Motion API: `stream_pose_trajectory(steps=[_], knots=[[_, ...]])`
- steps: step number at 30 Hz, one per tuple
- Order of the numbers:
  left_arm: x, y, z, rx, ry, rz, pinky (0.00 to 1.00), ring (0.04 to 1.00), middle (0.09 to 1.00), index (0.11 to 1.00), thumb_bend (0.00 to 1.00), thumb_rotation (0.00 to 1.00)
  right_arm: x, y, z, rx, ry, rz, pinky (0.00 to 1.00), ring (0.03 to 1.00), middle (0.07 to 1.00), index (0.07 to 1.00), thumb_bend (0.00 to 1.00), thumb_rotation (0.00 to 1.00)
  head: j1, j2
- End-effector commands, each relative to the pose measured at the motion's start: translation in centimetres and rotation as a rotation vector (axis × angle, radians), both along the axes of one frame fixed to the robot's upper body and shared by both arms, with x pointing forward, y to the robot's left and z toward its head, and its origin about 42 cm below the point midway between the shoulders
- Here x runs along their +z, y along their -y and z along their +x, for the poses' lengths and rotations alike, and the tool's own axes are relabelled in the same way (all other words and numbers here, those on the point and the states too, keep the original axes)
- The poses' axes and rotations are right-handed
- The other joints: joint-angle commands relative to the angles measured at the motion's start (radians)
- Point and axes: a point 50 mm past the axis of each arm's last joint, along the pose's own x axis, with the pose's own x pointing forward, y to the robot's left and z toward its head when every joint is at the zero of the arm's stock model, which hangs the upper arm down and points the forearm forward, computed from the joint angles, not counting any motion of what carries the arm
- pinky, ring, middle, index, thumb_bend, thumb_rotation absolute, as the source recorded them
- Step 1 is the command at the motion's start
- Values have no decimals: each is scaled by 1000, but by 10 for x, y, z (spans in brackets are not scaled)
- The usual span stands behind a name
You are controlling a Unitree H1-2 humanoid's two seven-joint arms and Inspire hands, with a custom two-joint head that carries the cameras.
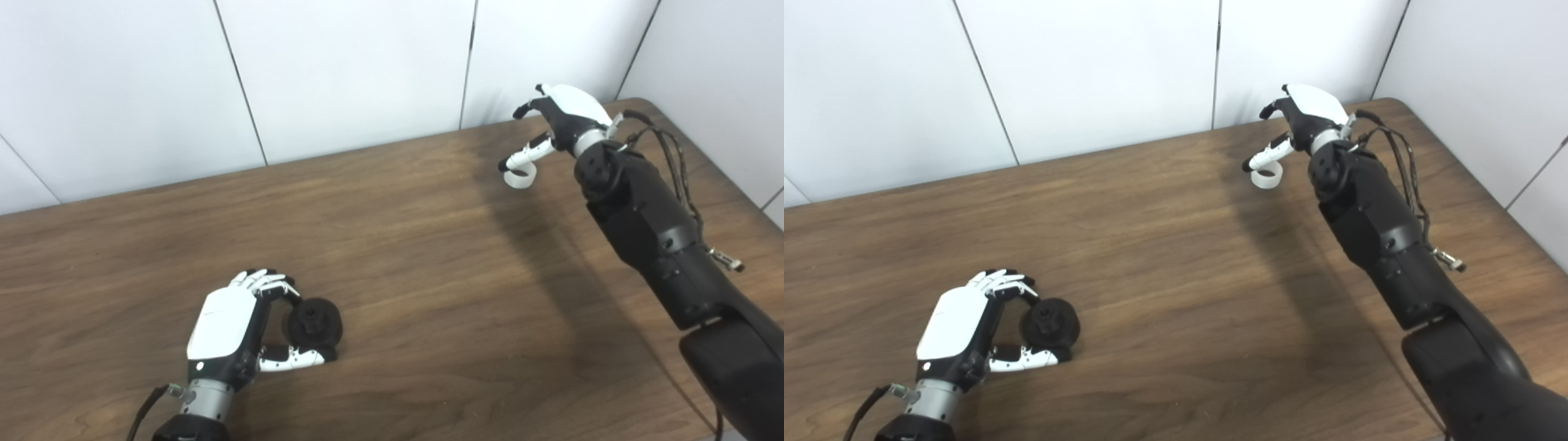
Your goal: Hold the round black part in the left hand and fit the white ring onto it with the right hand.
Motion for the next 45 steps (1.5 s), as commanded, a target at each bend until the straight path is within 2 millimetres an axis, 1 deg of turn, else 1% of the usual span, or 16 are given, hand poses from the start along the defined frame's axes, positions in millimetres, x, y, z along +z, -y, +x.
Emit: stream_pose_trajectory(steps=[1,4,6,12,24,32,35,40,45], knots=[[6,-3,5,-2,20,26,909,858,766,485,523,50,37,10,8,-20,69,-53,1000,1000,1000,749,863,299,1,-1],[6,-3,6,-1,20,24,909,860,769,485,523,50,36,13,11,-26,40,-55,1000,1000,1000,748,858,294,1,0],[6,-3,6,0,20,22,913,863,771,485,523,50,35,15,11,-26,23,-58,1000,1000,1000,754,863,315,4,1],[9,-4,8,1,25,19,921,866,772,485,522,50,29,18,10,-34,-8,-71,1000,1000,1000,757,878,328,7,1],[10,-4,11,1,38,16,914,860,767,485,522,50,17,25,4,-43,-47,-70,1000,1000,968,735,859,297,9,1],[11,-4,11,3,35,20,918,861,769,485,522,50,5,23,1,-35,-76,-77,1000,1000,961,744,861,299,13,2],[12,-4,11,3,35,20,915,859,768,485,522,50,2,22,-1,-32,-76,-77,1000,1000,947,704,863,286,13,2],[12,-5,11,5,31,21,915,859,768,485,522,50,-4,20,-3,-32,-94,-88,1000,1000,971,722,859,292,13,3],[11,-6,11,4,36,23,910,857,767,485,522,50,-10,19,-6,-18,-91,-88,1000,1000,936,714,853,310,14,1]])
